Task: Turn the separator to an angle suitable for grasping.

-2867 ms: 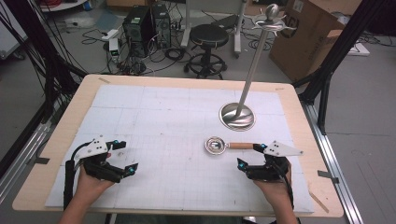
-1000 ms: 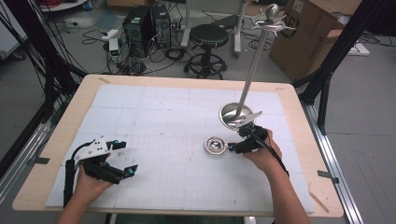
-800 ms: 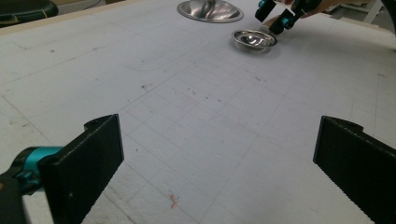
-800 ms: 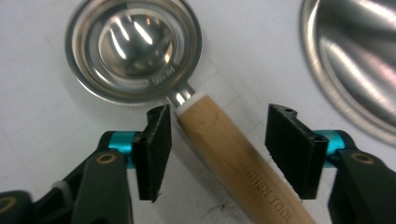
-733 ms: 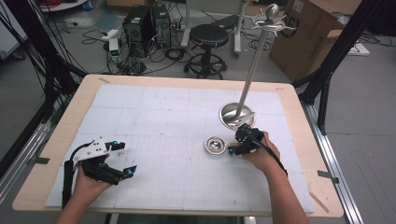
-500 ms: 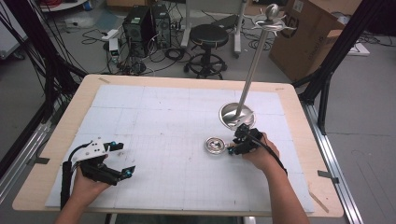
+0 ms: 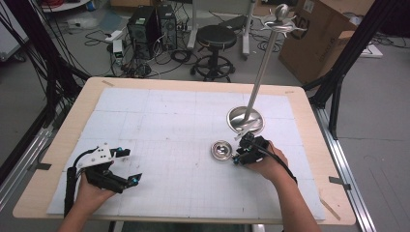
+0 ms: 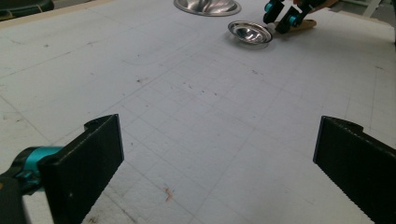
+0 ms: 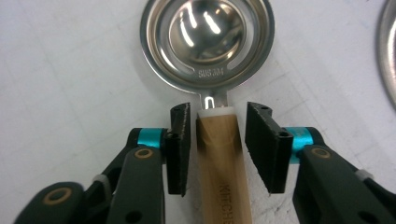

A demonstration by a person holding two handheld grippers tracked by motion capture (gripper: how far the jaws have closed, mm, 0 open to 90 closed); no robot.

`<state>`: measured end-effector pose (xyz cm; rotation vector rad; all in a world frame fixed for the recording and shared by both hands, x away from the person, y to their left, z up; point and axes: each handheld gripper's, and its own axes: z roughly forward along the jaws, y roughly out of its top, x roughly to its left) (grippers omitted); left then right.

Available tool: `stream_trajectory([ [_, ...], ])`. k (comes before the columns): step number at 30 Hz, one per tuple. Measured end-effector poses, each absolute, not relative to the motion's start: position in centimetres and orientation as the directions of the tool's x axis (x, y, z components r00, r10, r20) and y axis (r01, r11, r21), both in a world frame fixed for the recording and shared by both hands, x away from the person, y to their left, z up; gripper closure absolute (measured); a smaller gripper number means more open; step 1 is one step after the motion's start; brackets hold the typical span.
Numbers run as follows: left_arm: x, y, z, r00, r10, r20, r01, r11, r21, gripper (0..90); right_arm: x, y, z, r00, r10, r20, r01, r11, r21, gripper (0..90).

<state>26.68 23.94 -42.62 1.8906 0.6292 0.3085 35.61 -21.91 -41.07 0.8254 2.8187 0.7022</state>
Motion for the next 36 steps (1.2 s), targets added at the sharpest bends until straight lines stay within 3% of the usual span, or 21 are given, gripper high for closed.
stream_trajectory([
  [6,27.0,24.1,-42.6,0.824,0.560,-0.084,0.284,-0.281,0.917,2.3,35.5,-22.2,-41.2,-0.836,0.548,0.022,0.497,0.741,0.452,58.6],
  [11,26.9,24.0,-42.5,0.826,0.557,-0.085,0.282,-0.279,0.918,2.3,35.8,-21.6,-41.9,-0.835,0.550,0.021,0.506,0.752,0.422,65.4],
  [29,26.6,24.6,-42.3,0.817,0.569,-0.093,0.286,-0.261,0.922,2.3,35.3,-15.6,-41.4,-0.920,0.392,0.009,0.353,0.817,0.456,68.4],
  [36,26.6,24.6,-42.3,0.819,0.567,-0.085,0.282,-0.269,0.921,2.3,35.1,-10.9,-41.4,-0.953,0.302,0.024,0.275,0.830,0.484,68.4],
])
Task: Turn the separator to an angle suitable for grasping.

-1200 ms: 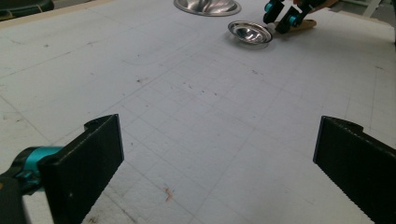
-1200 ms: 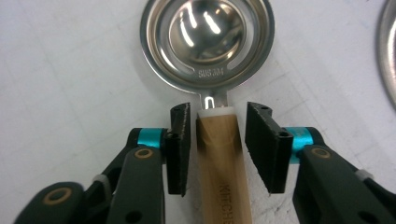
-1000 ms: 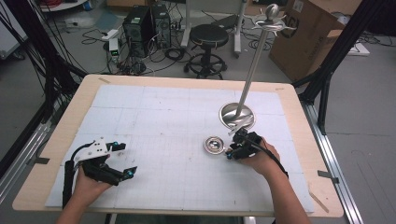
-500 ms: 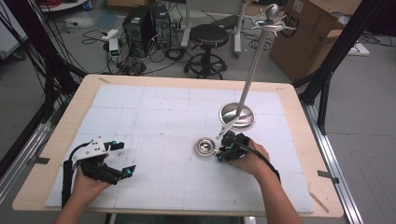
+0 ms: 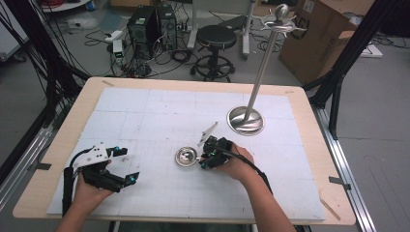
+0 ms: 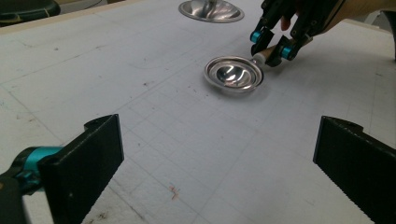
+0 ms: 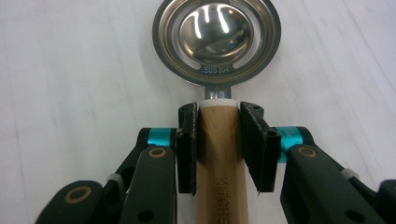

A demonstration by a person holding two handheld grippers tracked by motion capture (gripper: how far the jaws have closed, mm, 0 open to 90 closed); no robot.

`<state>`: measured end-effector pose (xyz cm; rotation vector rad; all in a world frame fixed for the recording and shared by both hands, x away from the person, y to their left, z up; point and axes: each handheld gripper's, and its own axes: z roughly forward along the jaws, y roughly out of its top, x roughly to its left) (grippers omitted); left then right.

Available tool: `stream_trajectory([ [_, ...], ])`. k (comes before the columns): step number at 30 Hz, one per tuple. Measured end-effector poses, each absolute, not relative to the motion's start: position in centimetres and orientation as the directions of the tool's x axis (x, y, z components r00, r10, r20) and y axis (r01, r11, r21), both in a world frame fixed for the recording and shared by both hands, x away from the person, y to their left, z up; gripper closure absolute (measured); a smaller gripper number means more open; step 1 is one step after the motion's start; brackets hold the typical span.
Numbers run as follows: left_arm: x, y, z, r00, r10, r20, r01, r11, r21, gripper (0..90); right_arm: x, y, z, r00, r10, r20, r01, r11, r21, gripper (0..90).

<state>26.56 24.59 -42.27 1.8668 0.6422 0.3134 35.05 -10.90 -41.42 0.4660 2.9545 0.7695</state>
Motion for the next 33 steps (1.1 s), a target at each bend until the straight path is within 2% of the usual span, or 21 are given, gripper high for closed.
stream_trajectory([
  [5,26.5,24.6,-42.3,0.819,0.568,-0.082,0.281,-0.272,0.920,2.3,34.8,-8.2,-41.6,-0.970,0.241,0.018,0.219,0.844,0.489,68.3],
  [10,26.5,24.7,-42.3,0.818,0.569,-0.086,0.284,-0.270,0.920,2.3,34.8,-7.5,-41.6,-0.973,0.230,0.009,0.205,0.847,0.491,67.9],
  [14,26.6,24.7,-42.5,0.815,0.572,-0.091,0.294,-0.273,0.916,2.3,34.7,-8.0,-41.6,-0.971,0.240,0.009,0.215,0.853,0.475,66.2],
  [15,26.6,24.6,-42.6,0.816,0.571,-0.090,0.294,-0.276,0.915,2.3,34.4,-8.6,-41.2,-0.966,0.257,0.015,0.231,0.839,0.492,63.3],
  [23,26.6,24.7,-42.6,0.816,0.570,-0.092,0.295,-0.275,0.915,2.3,33.6,-11.7,-41.3,-0.953,0.304,0.016,0.272,0.827,0.492,61.8],
  [30,26.6,24.5,-42.5,0.818,0.567,-0.091,0.294,-0.277,0.915,2.3,33.6,-12.4,-42.2,-0.948,0.315,0.039,0.295,0.829,0.475,64.6],
  [33,26.7,24.4,-42.5,0.821,0.564,-0.091,0.294,-0.280,0.914,2.3,33.5,-11.9,-42.1,-0.956,0.292,0.031,0.268,0.828,0.493,67.3],
])
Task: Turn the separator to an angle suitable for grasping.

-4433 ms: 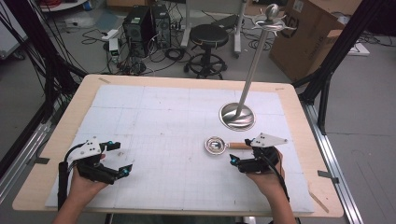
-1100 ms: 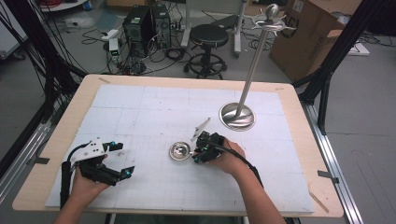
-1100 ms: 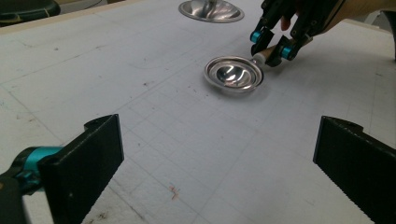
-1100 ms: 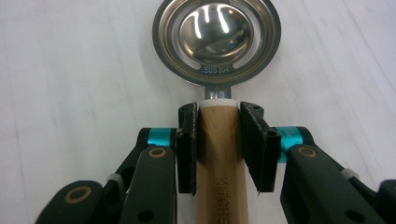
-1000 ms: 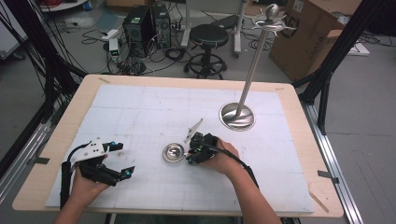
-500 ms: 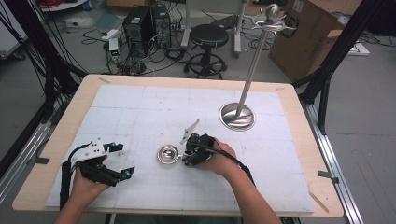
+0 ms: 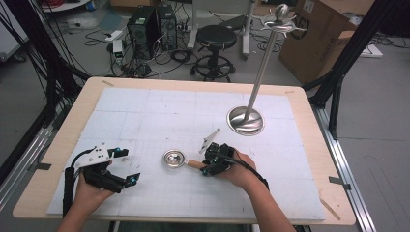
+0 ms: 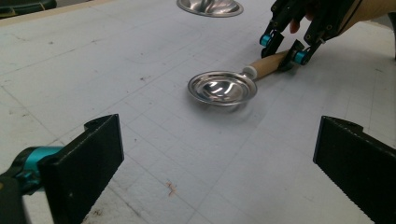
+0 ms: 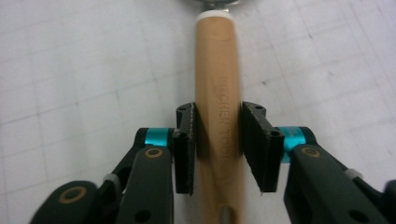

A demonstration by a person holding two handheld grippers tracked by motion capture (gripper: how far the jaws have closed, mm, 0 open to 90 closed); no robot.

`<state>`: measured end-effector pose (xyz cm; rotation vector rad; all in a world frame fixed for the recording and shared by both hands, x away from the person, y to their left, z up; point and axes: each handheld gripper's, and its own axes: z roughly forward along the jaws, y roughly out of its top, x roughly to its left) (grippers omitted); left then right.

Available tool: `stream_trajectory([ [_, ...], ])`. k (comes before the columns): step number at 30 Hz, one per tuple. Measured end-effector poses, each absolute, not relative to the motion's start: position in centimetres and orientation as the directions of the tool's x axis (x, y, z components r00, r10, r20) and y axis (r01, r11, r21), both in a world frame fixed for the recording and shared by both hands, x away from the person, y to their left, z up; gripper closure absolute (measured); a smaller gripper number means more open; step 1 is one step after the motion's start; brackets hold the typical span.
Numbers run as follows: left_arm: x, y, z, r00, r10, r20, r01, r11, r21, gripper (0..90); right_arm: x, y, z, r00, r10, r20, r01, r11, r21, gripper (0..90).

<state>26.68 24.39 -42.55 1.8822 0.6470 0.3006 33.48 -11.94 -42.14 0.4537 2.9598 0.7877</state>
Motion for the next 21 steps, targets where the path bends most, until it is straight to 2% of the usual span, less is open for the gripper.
stream_trajectory([
  [7,26.9,24.0,-42.6,0.825,0.558,-0.093,0.292,-0.280,0.914,2.3,33.4,-9.8,-42.2,-0.970,0.243,0.012,0.214,0.830,0.515,67.8],
  [17,27.1,24.0,-42.5,0.827,0.555,-0.094,0.290,-0.276,0.916,2.3,33.4,-4.1,-42.2,-0.990,0.140,-0.020,0.108,0.842,0.528,68.1],
  [21,27.0,24.1,-42.5,0.827,0.555,-0.090,0.288,-0.281,0.916,2.3,33.5,-3.1,-42.3,-0.992,0.126,-0.021,0.096,0.845,0.525,67.0],
])
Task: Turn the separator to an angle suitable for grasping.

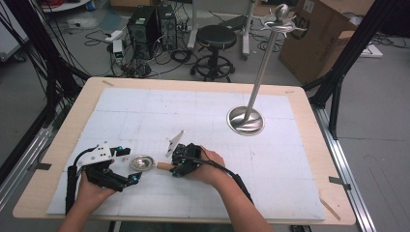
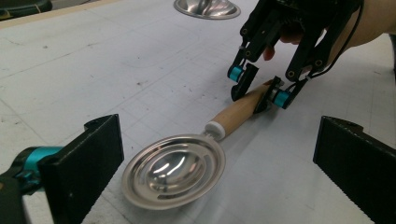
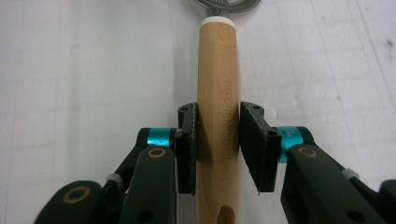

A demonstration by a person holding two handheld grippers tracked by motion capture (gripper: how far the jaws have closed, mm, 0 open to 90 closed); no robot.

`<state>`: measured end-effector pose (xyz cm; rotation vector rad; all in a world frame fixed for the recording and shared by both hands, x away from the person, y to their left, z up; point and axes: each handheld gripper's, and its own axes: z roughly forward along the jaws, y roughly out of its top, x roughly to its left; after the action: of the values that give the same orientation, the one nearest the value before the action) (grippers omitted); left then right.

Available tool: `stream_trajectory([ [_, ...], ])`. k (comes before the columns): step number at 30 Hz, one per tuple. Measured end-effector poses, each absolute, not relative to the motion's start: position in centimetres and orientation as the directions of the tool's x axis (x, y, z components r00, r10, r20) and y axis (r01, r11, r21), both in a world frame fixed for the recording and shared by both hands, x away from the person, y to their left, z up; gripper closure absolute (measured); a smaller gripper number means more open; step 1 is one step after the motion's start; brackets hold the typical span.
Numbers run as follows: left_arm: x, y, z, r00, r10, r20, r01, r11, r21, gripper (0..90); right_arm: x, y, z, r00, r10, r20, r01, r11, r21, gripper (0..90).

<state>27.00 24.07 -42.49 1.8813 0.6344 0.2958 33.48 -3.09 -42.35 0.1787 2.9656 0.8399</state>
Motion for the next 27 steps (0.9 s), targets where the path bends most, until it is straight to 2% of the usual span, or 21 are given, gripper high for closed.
stream_trajectory([
  [4,26.9,24.3,-42.5,0.826,0.556,-0.094,0.291,-0.279,0.915,2.3,33.4,-3.2,-42.4,-0.991,0.131,-0.011,0.106,0.847,0.521,65.9],
  [6,26.8,24.4,-42.6,0.823,0.560,-0.097,0.295,-0.275,0.915,2.3,33.3,-3.4,-42.3,-0.990,0.139,-0.002,0.118,0.848,0.516,62.4],
  [11,26.6,24.8,-42.6,0.817,0.568,-0.100,0.300,-0.270,0.915,2.3,33.0,-5.1,-41.6,-0.989,0.149,-0.011,0.117,0.815,0.567,57.4],
  [15,26.4,25.0,-42.6,0.813,0.574,-0.098,0.302,-0.271,0.914,2.3,32.5,-7.4,-40.7,-0.979,0.204,-0.009,0.159,0.789,0.594,53.8],
  [24,26.4,24.7,-42.6,0.819,0.566,-0.096,0.298,-0.277,0.913,2.3,30.6,-15.7,-39.3,-0.916,0.402,0.001,0.274,0.622,0.734,41.5],
  [27,26.5,24.5,-42.6,0.822,0.561,-0.098,0.297,-0.277,0.914,2.3,30.1,-17.2,-39.5,-0.896,0.443,0.014,0.300,0.583,0.755,38.9],
])
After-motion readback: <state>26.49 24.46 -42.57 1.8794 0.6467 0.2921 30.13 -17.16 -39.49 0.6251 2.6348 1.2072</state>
